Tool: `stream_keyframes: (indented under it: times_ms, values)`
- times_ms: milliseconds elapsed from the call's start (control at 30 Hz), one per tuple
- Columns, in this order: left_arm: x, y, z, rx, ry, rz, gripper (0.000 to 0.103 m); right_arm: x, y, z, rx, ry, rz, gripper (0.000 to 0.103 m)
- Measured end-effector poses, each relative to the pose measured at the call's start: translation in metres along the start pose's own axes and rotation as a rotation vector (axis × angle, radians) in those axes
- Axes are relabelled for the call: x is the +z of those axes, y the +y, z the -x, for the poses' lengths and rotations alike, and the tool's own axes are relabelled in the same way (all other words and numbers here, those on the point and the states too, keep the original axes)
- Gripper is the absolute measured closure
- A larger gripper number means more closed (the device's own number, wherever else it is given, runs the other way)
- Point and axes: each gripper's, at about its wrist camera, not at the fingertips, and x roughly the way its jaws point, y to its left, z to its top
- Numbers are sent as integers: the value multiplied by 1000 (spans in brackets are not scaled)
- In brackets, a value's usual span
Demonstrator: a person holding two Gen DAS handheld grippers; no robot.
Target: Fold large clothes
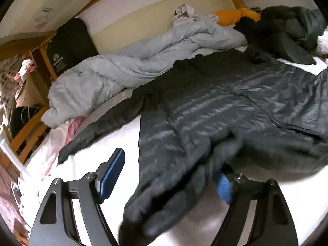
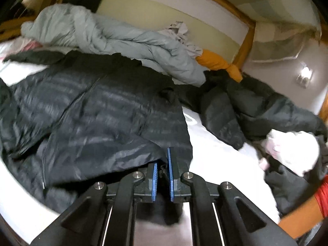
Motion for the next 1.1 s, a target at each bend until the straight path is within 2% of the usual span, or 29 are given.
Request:
stream_keyframes:
  times_ms: [100,233,267,300,333,367,400,500,567,667,733,833,933,1033,1100]
  values:
    - [15,3,-34,0,43,-13,23,25,-7,-35,51,26,-13,93]
    - [25,8,-89,0,121,13,22,43,-12,-82,62,53,-11,89]
    - [24,9,-102,-1,140,23,22,46,-17,-94,65,62,-30,80]
    - [22,9,-116,-1,163,30,22,46,-23,-104,66,68,-57,63]
    - [19,8,-127,13,177,30,22,46,-29,-110,66,68,-86,39]
    - [15,8,-134,24,181,31,22,45,-41,-117,59,59,-131,31]
    - [11,9,-140,23,184,41,21,43,-49,-119,58,48,-164,27]
    - [7,17,-148,-11,197,107,19,40,-75,-119,95,21,-258,27]
    - [6,19,-145,-7,189,113,18,37,-92,-111,129,-22,-330,27]
    - [5,21,-140,7,182,113,18,33,-104,-91,141,-92,-372,24]
    - [3,23,-134,10,181,117,17,32,-106,-76,138,-136,-365,20]
    - [0,27,-134,25,206,123,12,27,-104,-48,168,-186,-336,18]
    - [-6,37,-140,1,240,184,11,12,-102,-20,182,-239,-298,15]
    - [-11,48,-150,-30,274,264,10,-13,-95,-5,215,-217,-250,14]
    - [-14,53,-153,-48,285,302,10,-31,-90,-1,228,-171,-228,14]
